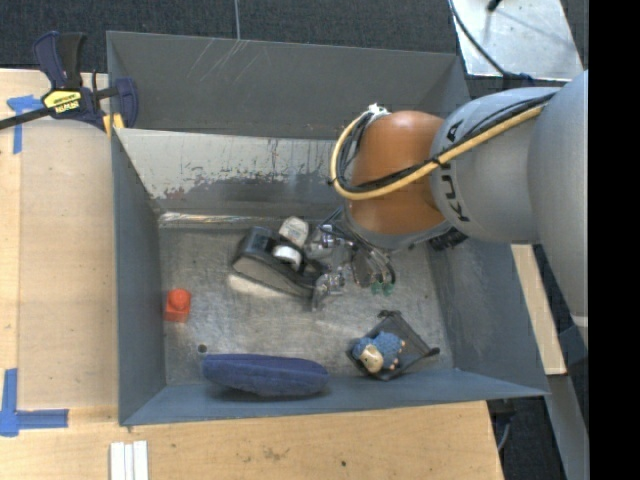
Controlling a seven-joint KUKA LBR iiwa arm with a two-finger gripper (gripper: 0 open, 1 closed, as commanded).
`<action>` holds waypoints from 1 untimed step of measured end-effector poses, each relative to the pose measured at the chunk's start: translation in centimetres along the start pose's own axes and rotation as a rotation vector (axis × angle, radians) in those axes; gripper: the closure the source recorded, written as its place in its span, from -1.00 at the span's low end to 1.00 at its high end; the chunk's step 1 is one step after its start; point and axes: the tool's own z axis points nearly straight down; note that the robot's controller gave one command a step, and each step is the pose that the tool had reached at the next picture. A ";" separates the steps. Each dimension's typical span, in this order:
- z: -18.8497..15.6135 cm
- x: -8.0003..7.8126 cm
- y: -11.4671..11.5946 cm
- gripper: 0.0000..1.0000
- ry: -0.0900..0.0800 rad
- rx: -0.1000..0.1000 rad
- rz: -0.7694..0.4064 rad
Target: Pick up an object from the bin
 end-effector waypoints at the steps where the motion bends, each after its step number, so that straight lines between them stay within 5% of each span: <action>1: -12.5 -2.0 0.7 1.00 0.008 -0.005 0.007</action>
Offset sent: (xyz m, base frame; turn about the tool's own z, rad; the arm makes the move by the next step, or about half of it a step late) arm 0.0175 0.0093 0.1227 0.0075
